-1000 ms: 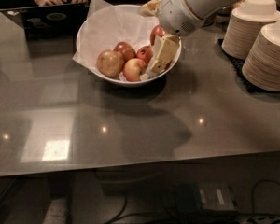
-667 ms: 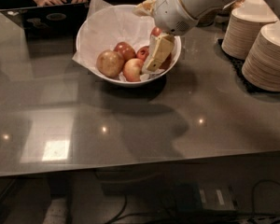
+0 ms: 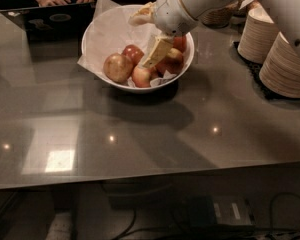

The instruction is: Pick apple from white bowl

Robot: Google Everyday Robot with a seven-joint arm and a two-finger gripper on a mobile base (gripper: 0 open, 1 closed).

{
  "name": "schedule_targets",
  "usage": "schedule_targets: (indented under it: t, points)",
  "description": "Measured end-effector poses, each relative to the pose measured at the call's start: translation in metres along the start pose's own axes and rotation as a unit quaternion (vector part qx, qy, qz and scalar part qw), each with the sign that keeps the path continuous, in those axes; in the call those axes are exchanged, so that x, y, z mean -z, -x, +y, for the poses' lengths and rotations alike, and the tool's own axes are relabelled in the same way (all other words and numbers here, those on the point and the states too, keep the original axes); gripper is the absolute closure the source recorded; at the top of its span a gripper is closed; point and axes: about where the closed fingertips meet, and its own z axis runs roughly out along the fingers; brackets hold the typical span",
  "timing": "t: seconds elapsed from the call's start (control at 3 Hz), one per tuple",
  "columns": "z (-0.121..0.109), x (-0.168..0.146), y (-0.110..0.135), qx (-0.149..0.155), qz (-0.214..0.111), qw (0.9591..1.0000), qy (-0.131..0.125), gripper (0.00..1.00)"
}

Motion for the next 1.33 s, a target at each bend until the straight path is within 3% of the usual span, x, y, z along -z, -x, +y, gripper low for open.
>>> schedule_targets:
  t: [1.33]
  points:
    - [-0.002,-0.057,0.001,0.039,-0.01,0.9957,0.083,0.31]
